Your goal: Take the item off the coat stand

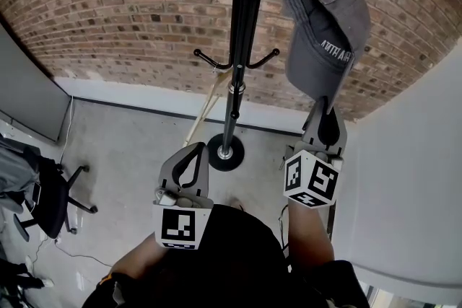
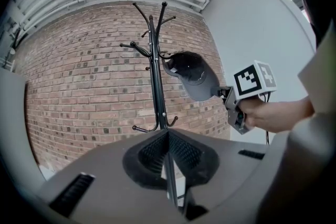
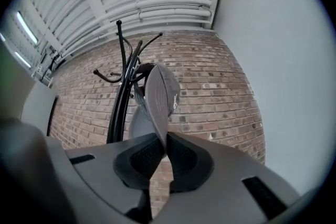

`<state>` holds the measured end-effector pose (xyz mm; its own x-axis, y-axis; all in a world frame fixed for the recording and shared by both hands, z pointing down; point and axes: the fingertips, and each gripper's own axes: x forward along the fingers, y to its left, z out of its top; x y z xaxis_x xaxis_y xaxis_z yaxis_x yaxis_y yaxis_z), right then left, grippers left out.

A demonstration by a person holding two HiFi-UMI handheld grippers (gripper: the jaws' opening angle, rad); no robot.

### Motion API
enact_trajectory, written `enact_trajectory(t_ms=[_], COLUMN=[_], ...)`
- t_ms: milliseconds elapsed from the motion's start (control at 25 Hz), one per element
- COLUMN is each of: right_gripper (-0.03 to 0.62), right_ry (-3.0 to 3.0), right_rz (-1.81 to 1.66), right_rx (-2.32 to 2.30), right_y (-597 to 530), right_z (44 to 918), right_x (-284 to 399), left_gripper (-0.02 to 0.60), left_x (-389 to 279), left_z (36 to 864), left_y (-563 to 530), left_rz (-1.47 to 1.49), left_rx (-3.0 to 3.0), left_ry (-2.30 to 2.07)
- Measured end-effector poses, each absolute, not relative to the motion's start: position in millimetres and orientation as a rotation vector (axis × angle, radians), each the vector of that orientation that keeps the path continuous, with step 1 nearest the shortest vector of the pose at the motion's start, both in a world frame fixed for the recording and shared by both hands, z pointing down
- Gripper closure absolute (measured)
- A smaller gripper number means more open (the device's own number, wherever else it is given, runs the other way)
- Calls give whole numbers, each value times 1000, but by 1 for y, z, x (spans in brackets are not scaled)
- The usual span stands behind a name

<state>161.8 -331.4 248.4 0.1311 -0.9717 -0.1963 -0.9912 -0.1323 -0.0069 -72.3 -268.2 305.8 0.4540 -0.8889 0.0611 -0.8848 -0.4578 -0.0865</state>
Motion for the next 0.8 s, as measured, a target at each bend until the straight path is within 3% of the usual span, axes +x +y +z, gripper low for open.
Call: enact_trajectory(t_ms=[800], right_gripper=[562], right_ry=[1743], right_rz=[226], right_rx=[-2110], right_y=[-328], right_z=[144], right_x=[207], left_gripper=[551], left_x=[-114], left_z=[304], left_y=[-256], left_rz=[-102], left_rx=[-2606], left_ry=[1748])
